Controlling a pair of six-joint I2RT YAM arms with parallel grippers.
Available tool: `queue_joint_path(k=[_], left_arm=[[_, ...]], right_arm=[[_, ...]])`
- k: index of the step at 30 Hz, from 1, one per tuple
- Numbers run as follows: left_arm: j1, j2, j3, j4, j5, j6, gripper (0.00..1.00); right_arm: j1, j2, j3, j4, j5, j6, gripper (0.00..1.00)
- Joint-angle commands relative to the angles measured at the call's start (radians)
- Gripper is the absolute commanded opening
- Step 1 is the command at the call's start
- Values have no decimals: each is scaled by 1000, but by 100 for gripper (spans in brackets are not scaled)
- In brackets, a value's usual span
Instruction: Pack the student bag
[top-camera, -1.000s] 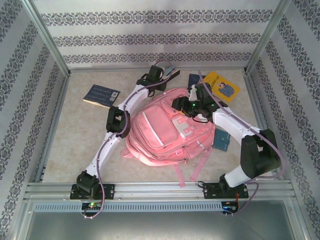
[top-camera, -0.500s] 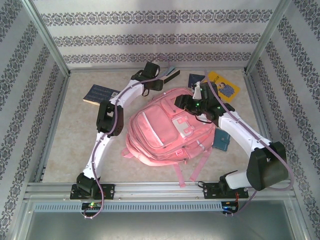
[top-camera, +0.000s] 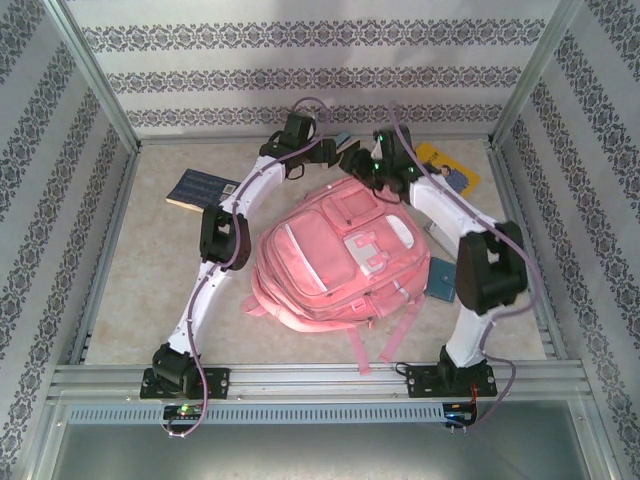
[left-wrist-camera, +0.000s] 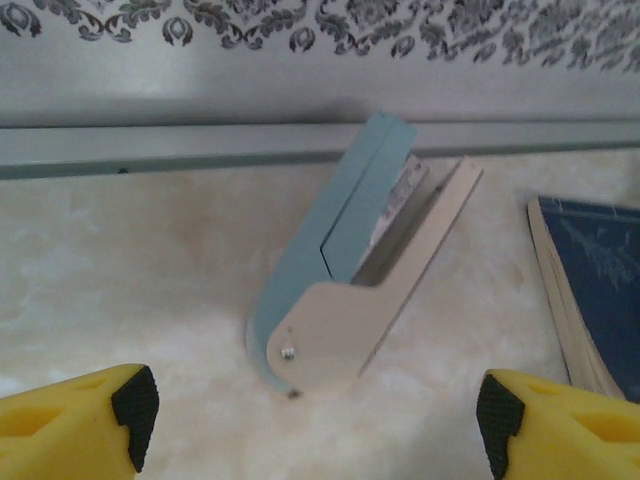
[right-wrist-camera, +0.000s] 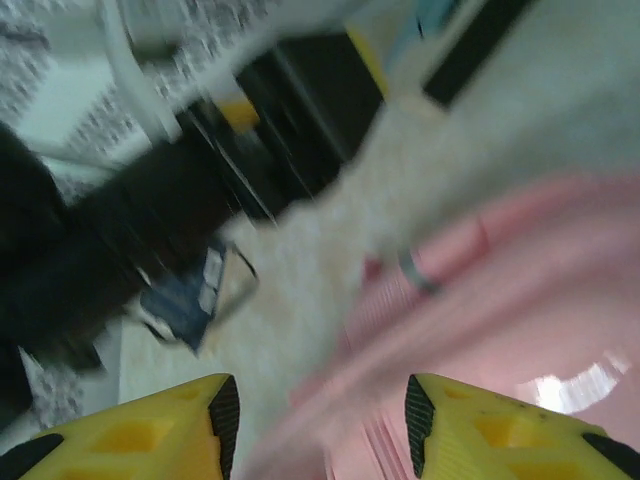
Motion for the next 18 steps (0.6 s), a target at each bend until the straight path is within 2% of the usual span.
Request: queue_joint_path(k=[1,3,6,13,18], left_arm=[[33,74,71,94,33,-109,86],[35,94,71,141,38,-159,87],[37,124,74,209,66,-222,87],[40,195,105,315,88,-337,88],[38,236,120,377,105,-383,87]], right_arm=[[-29,186,245,-86,46,84,45],[-41,360,476,-211,32,103,42],[-56,554,724,-314,21,130,39],[-89,763,968,-365,50,191,39],[-104,907,1115,-338,-2,269,41]])
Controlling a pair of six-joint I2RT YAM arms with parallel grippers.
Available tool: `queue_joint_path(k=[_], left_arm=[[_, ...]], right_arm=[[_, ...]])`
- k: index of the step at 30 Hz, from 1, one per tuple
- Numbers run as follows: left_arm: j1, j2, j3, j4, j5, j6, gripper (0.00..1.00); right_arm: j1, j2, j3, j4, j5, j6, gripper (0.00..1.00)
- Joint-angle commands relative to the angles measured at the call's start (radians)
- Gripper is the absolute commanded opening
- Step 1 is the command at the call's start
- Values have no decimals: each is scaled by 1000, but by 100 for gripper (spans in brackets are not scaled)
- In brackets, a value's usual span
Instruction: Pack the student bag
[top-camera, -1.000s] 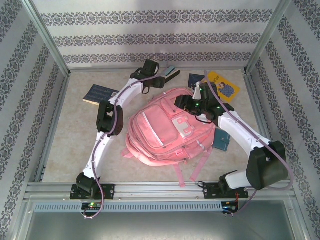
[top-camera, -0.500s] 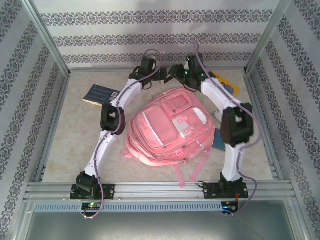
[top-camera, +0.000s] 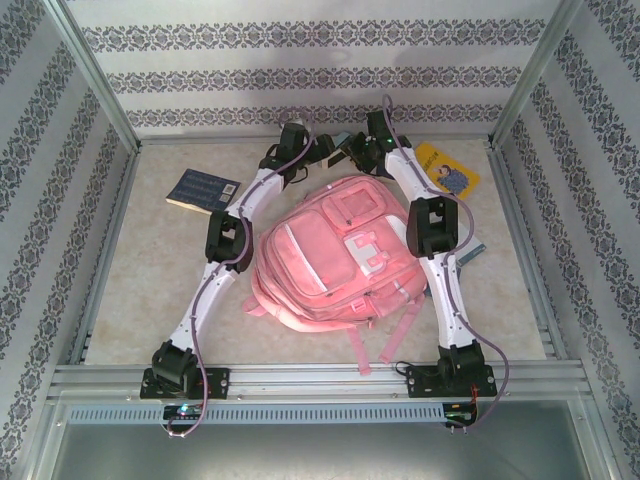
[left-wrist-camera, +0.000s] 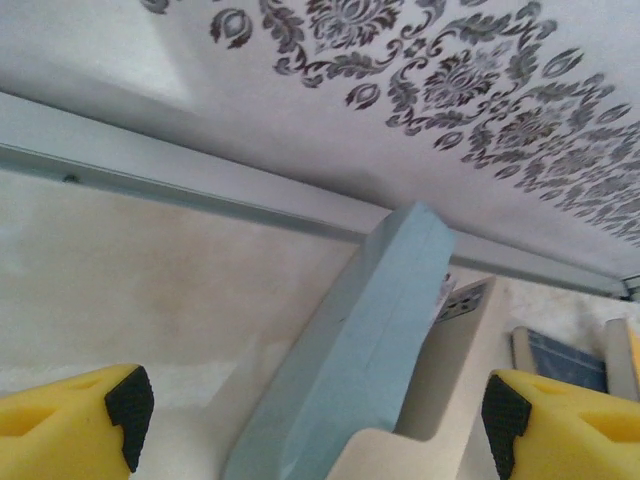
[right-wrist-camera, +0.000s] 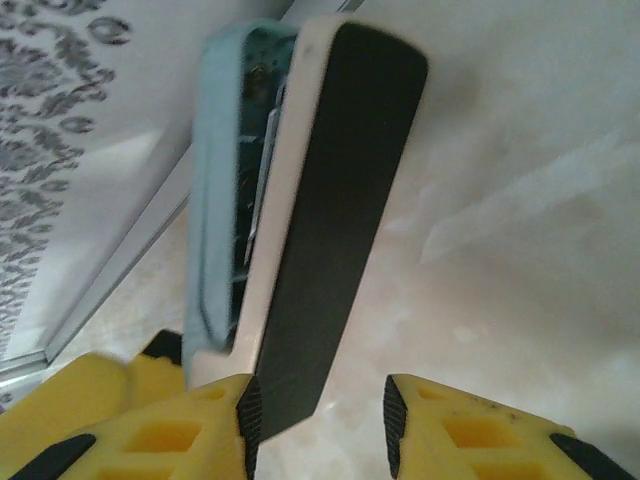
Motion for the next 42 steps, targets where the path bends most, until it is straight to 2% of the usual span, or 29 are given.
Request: queue_joint_path(k=[1,7,12,20,28,32,35,38,42], left_arm=[[3,41,31,94,30,-64,87],[0,69,38,139,40,-97,87],[-9,85,40,177,83,-116,86],[-34,82,37,200,187,-124,82],[-43,31,-9,83,288,-100,74],[-44,-71,-153,35,307,-63,70],[-43,-171,-336,91,303,-68,69],[-42,-234,-472,156,321,-105,67],[-44,-297,-620,216,335,-147,64]], right_arm=[[-14,75,126,7,-38,83,41],[-28,160,196,106,-54,170,43],[-28,212,245,122,-84,206,43],[-22,214,231,111,-138,166,41],[-28,124,94,96,-197,76,35],[-22,68,20,55,-226,0,32],[-15,14,-55,31,-224,-63,30],[-11,-30,-107,-10,-192,-114,25],[-13,-44,-83,-132,-107,-199,22]])
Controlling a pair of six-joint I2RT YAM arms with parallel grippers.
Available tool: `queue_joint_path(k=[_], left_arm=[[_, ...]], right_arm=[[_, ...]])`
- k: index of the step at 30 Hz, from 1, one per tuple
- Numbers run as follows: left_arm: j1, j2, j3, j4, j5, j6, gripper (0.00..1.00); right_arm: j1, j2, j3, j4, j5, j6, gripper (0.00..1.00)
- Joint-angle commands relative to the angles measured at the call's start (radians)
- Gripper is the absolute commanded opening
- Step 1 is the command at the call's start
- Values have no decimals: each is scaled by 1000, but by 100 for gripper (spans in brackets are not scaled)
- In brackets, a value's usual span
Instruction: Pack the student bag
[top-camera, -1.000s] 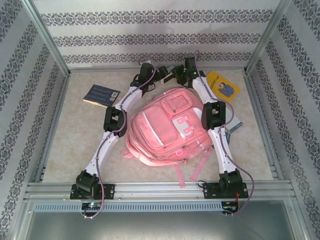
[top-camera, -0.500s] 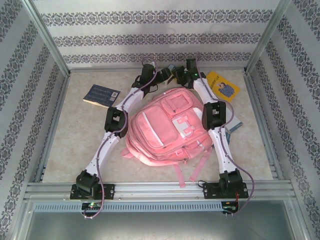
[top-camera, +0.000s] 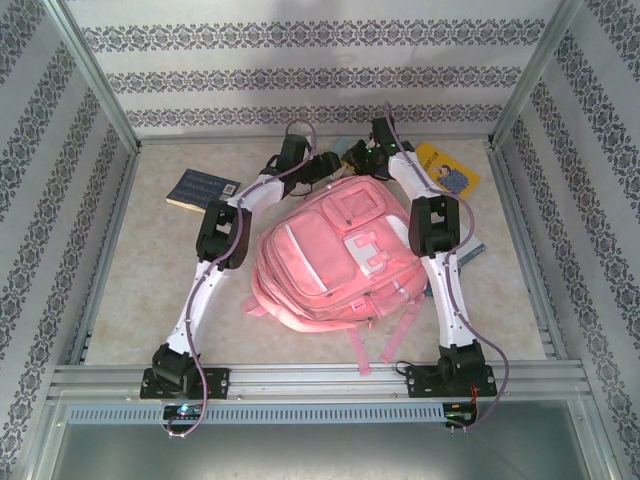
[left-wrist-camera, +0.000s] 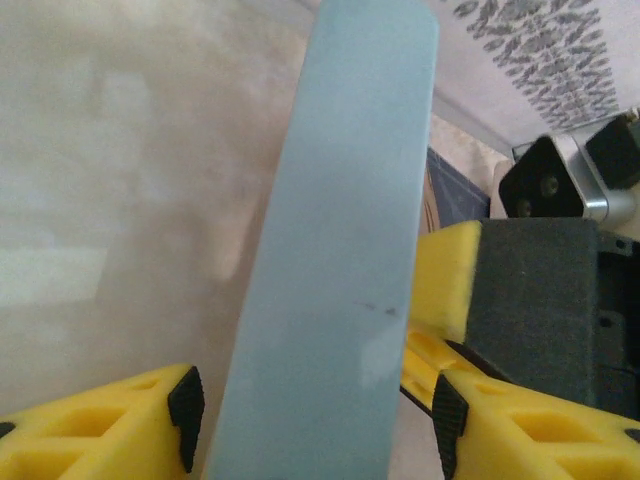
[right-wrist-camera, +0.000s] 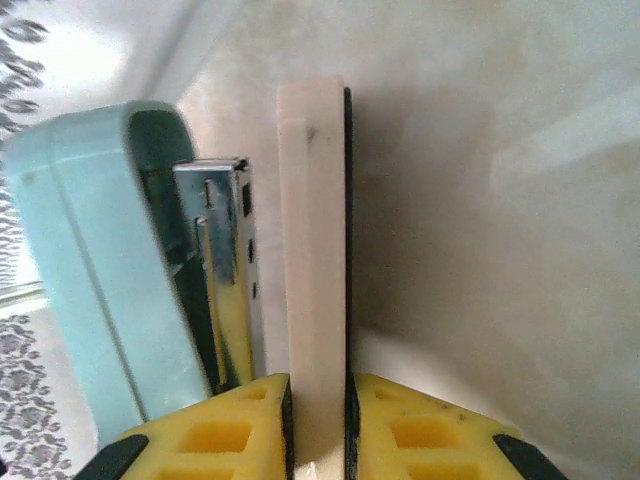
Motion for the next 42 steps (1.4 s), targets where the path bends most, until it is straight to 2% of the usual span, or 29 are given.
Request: queue_joint_path(k=[1,4,7,12,14,21,26,32,42], left_arm=[[-15,-50,-104,16,48,-47,64],[-22,-68,-131,25,65,-49,64],[-33,-61,-107,9,82,-46,64],[-41,-26,-63,-20,111,-71,64],[-36,-50,-92,-14,106,-69,64],[39,-254,-310,97,89,-106,76],[79,-404,-399,25,69,-1,81],[105,-547,-448,-110,-8,91,82],[112,-729,-489,-390,-192,264,83]], right_arm=[[9,-39,15,-171,87,-114,22],[10,-17,60,-225,117,-141,22],[13,6,62,-190,75,-120,20],[21,16,34,-67,-12,-67,4],[24,0,22,-29,-25,-60,1],[18,-52,26,49,-52,-29,0],[16,-60,35,87,-64,-17,0],[21,-84,35,123,-89,-14,0],[42,-280,-67,106,-85,-76,0]])
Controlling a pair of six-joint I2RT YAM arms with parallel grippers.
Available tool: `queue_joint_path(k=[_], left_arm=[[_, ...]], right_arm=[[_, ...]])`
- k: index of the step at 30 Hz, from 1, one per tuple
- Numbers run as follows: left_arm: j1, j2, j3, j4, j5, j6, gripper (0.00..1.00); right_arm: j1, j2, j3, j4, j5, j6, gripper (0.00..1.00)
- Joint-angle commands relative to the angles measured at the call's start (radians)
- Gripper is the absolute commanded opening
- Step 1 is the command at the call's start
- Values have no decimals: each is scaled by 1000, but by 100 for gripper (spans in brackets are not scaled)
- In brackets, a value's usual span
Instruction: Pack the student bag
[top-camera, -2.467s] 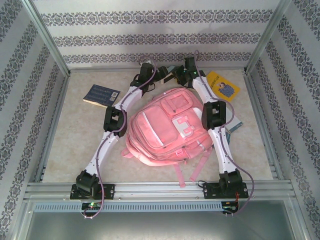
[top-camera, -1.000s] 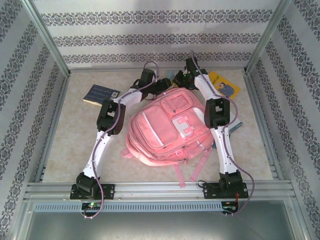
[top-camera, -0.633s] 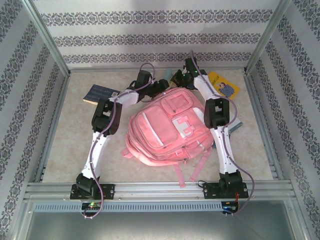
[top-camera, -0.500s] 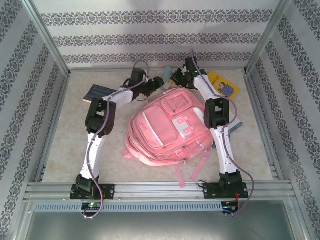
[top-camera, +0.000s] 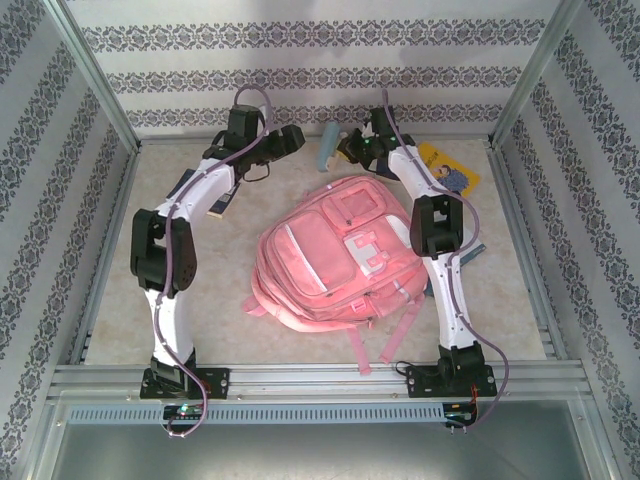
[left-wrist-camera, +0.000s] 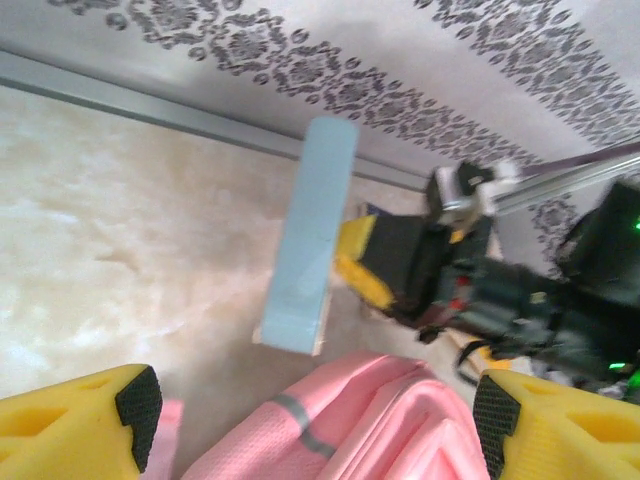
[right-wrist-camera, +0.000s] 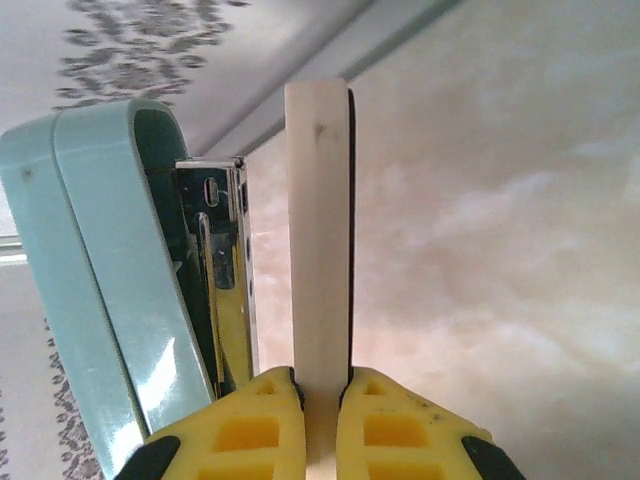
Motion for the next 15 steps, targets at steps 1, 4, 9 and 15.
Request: queue_joint_path(k=[1,4,9,15], left_arm=[[7,-84,-60,-153,-87,87,83],[21,-148,-133,-186,-95,94,84],[18,-158,-173,-292,33,140,83],[-126,-95,-71,-516,-108,396,90]], right_arm=[[17,-185,-40,29,-22,-41,0],[25,-295,-140,23,2,-70,0],[28,-528,-425,71,70,-74,0],[16,-872,-809,93,243,-82,0]])
